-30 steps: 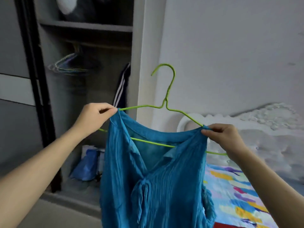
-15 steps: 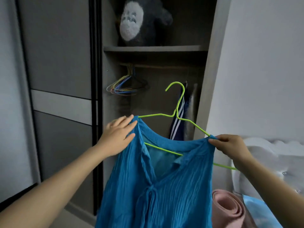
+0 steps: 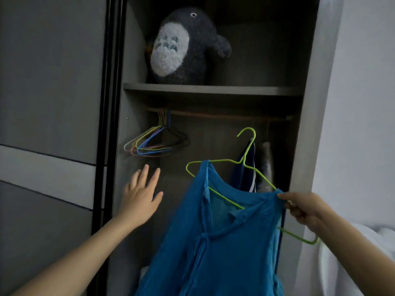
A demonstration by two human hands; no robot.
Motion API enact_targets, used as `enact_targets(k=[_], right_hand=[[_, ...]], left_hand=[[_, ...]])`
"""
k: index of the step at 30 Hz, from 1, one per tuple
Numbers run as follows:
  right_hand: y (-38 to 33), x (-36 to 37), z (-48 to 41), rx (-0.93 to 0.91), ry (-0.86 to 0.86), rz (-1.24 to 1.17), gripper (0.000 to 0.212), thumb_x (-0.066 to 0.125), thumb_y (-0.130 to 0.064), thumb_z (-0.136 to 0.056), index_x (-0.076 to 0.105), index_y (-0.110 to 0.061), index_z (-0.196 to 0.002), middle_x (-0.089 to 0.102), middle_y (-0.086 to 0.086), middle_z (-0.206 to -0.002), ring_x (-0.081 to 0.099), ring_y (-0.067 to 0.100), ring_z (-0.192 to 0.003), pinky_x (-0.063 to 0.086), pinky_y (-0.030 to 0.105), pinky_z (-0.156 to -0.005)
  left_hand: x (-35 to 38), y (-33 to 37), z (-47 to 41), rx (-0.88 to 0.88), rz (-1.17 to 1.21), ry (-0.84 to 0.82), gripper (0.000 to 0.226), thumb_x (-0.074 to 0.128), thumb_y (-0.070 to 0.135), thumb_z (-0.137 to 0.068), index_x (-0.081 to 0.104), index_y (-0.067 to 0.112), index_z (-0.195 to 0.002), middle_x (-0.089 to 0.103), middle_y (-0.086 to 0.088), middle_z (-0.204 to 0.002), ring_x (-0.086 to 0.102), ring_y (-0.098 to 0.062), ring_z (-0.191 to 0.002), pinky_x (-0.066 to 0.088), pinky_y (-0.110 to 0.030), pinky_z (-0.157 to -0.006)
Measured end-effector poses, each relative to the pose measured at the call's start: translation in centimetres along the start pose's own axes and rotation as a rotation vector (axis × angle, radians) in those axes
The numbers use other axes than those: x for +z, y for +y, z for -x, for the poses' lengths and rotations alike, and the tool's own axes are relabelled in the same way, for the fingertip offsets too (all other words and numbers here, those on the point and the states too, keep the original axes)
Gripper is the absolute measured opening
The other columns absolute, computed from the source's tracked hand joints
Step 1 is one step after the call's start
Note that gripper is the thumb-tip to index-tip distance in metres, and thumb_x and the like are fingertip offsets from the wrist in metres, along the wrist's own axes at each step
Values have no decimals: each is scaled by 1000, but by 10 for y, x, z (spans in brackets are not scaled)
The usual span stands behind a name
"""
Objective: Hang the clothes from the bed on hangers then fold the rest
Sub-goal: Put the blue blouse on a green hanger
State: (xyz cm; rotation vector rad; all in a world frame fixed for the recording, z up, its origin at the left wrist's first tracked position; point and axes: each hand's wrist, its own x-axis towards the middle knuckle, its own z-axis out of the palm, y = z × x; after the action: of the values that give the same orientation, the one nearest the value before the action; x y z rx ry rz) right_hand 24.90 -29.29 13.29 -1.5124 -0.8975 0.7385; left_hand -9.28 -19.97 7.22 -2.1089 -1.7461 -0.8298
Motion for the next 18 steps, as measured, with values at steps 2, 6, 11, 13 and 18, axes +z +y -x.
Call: enact_targets(k=[2, 6, 11, 13, 18], right_hand=[[-13, 19, -24, 22, -21, -65, 29, 54, -1, -90, 47, -5, -62, 45, 5, -44, 24, 1, -19, 13, 8, -26], [-33, 61, -71, 17, -62, -201, 24, 46, 5, -92, 50, -1, -69, 44, 1, -29, 34, 1, -19, 19, 10, -24], [-42, 95, -113, 50, -13, -230, 17, 46, 3, -92, 51, -4, -77, 46, 1, -30, 33, 2, -21, 20, 9, -26], [-45, 104, -128, 52, 18, -231, 18, 44, 3, -92, 50, -3, -77, 46, 2, -32, 32, 4, -22, 20, 10, -26], [-55, 125, -148, 26, 114, -196, 20, 40, 5, -92, 47, -3, -76, 43, 10, -60, 32, 9, -33, 17, 11, -26]], left_hand=[[5, -4, -36, -20, -12, 30, 67, 30, 47, -98, -6, 24, -150, -9, -7, -158, -2, -25, -145, 16, -39, -114], [18, -15, -102, 2, -8, 120, 68, 31, 48, -97, -3, 24, -151, -7, -8, -158, -2, -27, -145, 14, -41, -115], [43, -36, -135, -38, -50, 203, 69, 39, 47, -95, 9, 21, -151, 2, -11, -158, 2, -29, -144, 16, -43, -112], [56, -47, -147, -71, -3, 218, 69, 47, 42, -93, 18, 18, -150, 9, -14, -157, 6, -32, -143, 16, -46, -111], [85, -58, -186, -87, 77, 195, 69, 51, 40, -91, 22, 17, -149, 12, -15, -157, 8, -33, -143, 19, -47, -110]])
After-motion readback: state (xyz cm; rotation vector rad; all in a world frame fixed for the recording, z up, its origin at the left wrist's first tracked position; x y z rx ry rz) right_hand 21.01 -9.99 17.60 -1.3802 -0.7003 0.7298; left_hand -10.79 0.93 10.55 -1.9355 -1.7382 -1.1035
